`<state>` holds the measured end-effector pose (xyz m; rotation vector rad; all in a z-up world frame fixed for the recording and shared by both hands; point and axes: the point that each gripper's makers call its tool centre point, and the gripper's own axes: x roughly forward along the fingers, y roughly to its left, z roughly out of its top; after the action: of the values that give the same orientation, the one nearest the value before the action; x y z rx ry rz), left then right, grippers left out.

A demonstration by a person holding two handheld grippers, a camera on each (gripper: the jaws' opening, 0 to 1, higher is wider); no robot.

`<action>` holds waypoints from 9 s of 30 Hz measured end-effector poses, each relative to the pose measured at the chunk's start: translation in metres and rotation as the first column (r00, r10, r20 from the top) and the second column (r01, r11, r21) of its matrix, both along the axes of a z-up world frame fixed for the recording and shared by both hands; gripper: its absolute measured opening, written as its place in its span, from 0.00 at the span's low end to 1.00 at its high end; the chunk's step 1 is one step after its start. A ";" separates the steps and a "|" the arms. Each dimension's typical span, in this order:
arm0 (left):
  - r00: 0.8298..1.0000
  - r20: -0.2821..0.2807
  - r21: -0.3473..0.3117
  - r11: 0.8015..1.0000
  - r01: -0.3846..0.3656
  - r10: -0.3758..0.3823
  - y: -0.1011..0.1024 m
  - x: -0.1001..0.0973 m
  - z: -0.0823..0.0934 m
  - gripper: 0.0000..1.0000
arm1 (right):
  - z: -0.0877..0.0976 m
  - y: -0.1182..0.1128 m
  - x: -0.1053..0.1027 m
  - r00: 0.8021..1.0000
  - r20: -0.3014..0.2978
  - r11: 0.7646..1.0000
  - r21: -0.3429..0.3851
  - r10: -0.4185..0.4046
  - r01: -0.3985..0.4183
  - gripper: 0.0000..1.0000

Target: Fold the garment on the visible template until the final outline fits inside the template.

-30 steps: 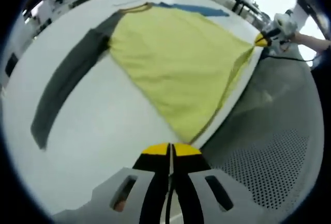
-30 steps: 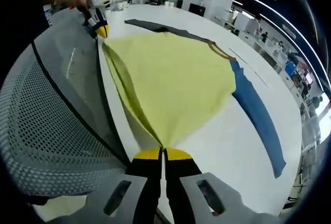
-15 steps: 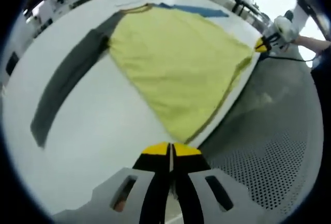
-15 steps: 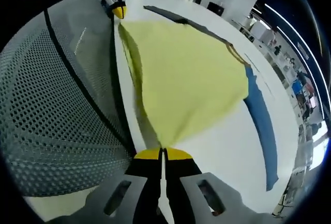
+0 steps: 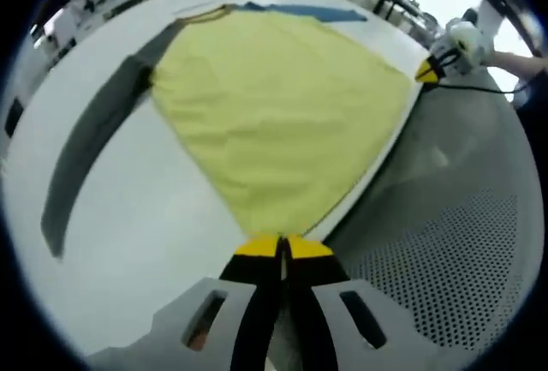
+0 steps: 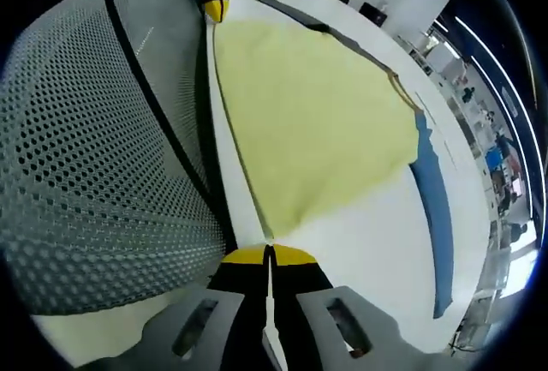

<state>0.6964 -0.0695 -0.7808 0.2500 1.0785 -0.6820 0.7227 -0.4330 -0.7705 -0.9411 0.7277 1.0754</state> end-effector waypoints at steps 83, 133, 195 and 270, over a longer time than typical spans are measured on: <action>0.845 0.330 -0.382 0.878 -0.287 0.420 0.002 0.068 0.189 0.91 | 0.191 -0.039 0.109 0.721 -0.111 0.470 0.689 -0.684 0.552 1.00; 0.885 0.272 -0.281 0.910 -0.304 0.379 0.002 0.069 0.170 0.99 | 0.145 -0.096 0.122 0.642 -0.181 0.418 0.624 -0.745 0.661 0.94; 0.903 0.172 -0.140 0.917 -0.373 0.393 -0.020 0.094 0.127 0.91 | 0.034 -0.224 0.287 0.493 -0.161 0.375 0.465 -0.855 0.802 0.40; 0.900 0.202 -0.127 0.921 -0.368 0.387 -0.010 0.097 0.128 0.88 | 0.065 -0.251 0.314 0.454 -0.068 0.403 0.361 -0.888 0.841 0.02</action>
<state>0.7937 -0.0791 -0.6530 0.0363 0.8459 -0.3379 1.0369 -0.6845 -0.7054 -0.1932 0.7375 0.1449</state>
